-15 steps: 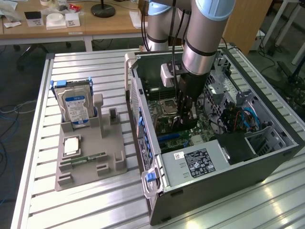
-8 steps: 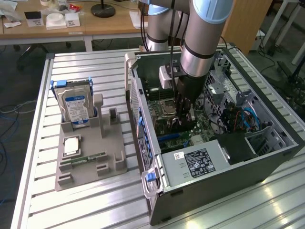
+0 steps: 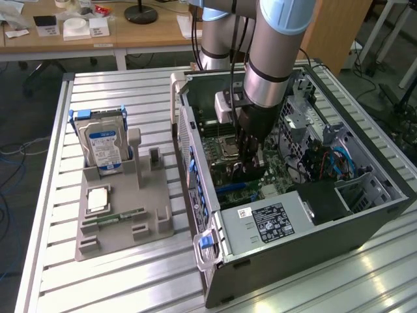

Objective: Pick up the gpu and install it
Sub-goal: 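Insert the gpu into the slot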

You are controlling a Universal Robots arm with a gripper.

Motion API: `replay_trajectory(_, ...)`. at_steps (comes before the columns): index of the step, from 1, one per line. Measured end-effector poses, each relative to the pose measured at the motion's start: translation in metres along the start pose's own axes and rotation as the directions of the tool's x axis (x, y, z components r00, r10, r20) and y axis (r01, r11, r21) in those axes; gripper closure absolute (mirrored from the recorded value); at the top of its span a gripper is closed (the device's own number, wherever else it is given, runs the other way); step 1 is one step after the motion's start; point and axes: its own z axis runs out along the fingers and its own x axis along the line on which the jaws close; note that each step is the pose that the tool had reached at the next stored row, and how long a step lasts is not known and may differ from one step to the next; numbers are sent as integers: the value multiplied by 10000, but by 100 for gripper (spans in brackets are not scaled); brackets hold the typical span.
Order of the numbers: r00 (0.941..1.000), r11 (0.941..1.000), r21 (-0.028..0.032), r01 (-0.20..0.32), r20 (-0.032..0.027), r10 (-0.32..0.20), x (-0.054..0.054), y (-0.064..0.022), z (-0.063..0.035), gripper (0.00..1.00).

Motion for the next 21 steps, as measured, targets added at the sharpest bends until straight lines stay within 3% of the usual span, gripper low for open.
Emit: replay_trajectory(21, 10000, 10000, 0, -1, 0, 1, 7, 93, 55, 73)
